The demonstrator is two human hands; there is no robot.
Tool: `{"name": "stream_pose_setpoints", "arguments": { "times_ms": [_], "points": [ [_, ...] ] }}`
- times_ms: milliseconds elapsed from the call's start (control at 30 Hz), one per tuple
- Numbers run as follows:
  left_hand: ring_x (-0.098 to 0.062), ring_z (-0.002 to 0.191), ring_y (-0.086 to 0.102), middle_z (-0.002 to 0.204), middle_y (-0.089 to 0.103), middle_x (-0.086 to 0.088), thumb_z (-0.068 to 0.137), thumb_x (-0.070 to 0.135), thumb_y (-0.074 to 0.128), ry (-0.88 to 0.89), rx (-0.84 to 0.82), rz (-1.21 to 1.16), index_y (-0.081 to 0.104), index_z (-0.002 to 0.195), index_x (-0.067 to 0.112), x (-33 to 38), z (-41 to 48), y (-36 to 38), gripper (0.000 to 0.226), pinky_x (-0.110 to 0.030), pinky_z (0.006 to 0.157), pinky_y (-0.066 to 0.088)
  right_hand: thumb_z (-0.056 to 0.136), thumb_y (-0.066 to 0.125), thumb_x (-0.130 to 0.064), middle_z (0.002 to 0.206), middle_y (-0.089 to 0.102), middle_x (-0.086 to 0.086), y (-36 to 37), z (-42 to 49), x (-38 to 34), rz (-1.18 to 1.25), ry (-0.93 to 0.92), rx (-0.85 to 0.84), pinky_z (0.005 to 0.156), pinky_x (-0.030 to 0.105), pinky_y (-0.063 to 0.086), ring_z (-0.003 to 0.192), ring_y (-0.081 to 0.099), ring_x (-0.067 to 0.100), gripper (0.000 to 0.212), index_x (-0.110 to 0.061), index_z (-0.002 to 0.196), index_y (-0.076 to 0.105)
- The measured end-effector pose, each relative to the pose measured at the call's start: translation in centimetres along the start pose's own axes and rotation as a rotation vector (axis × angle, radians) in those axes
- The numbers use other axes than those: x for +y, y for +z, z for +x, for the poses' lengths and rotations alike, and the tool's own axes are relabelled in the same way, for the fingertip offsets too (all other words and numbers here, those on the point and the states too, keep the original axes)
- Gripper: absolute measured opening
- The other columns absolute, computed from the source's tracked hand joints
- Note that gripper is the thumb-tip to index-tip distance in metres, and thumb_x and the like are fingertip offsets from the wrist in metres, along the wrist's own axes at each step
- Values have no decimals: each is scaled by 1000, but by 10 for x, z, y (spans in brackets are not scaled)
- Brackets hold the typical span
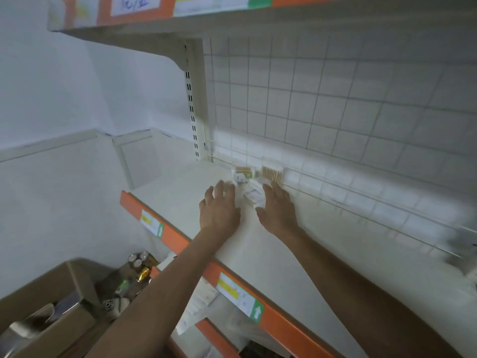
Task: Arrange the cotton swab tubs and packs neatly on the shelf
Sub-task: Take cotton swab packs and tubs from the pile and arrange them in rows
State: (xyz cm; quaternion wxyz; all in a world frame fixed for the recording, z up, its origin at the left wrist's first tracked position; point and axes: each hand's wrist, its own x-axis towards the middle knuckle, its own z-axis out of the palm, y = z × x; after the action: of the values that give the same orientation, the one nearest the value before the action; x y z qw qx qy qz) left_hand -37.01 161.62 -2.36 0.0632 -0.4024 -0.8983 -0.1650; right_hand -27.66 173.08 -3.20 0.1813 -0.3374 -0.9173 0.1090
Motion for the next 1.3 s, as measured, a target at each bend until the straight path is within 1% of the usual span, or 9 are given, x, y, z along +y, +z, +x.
{"name": "stream_pose_setpoints", "arguments": {
  "times_ms": [267, 433, 567, 733, 867, 967, 1033, 1167, 1300],
  "points": [
    [-32, 144, 6, 158, 8, -6, 94, 22, 44, -5, -21, -49, 15, 148, 20, -14, 31, 11, 61, -45, 114, 17, 78, 59, -61, 152, 23, 3, 15, 33, -2, 40, 72, -27, 107, 49, 33, 139, 22, 27, 83, -21, 143, 26],
    [-28, 146, 1, 156, 15, -7, 95, 17, 41, 160, 125, 37, 19, 148, 17, -10, 38, 21, 57, -39, 116, 11, 75, 59, -65, 149, 26, 2, 25, 35, -1, 45, 144, -87, 100, 48, 37, 128, 36, 33, 86, -25, 142, 23],
    [-36, 138, 31, 139, 47, -16, 77, 1, 61, 308, 223, -52, 54, 125, 7, 2, 37, 26, 48, -46, 106, 36, 80, 61, -55, 141, 36, 7, 25, 32, -2, 93, 127, -64, 93, 45, 44, 117, 48, 34, 74, -20, 139, 30],
    [-26, 145, 10, 153, 25, -8, 90, 7, 46, 329, 82, -162, 35, 142, 16, 11, 30, 30, 54, -40, 114, 23, 77, 69, -37, 136, 41, 9, 15, 18, 6, 142, 102, -92, 94, 43, 44, 117, 48, 33, 72, -18, 137, 34],
    [-25, 141, 20, 153, 27, -7, 91, 10, 48, 398, 31, -188, 30, 146, 18, 17, 20, 28, 58, -35, 111, 24, 74, 72, -27, 130, 43, 10, 0, -7, 13, 135, 72, -108, 89, 33, 42, 114, 49, 31, 70, -13, 133, 37],
    [-26, 138, 29, 150, 34, -4, 87, 20, 53, 463, -63, -202, 38, 143, 23, 22, 16, 39, 58, -38, 111, 30, 70, 73, -16, 126, 44, 8, -16, -32, 24, 148, 66, -135, 77, 26, 38, 109, 51, 29, 67, -13, 129, 40],
    [-23, 131, 41, 143, 46, -4, 85, 28, 54, 517, -119, -246, 48, 135, 24, 25, 12, 43, 51, -40, 105, 38, 67, 73, -13, 124, 45, 8, -25, -46, 31, 184, 69, -173, 78, 28, 41, 107, 52, 28, 67, -14, 126, 42],
    [-27, 98, 66, 109, 68, -11, 80, 26, 54, 642, -129, -487, 69, 110, 11, 37, -1, 49, 36, -42, 82, 55, 56, 64, -27, 123, 46, 5, -47, -78, 47, 217, 118, -195, 85, 33, 44, 110, 50, 25, 71, -16, 124, 44],
    [-25, 97, 66, 107, 69, -8, 84, 38, 47, 760, -100, -516, 69, 110, 12, 54, -13, 49, 43, -36, 84, 54, 72, 70, -9, 132, 41, 6, -69, -112, 65, 268, 189, -123, 86, 22, 37, 119, 44, 20, 72, -13, 135, 36]
  ]
}}
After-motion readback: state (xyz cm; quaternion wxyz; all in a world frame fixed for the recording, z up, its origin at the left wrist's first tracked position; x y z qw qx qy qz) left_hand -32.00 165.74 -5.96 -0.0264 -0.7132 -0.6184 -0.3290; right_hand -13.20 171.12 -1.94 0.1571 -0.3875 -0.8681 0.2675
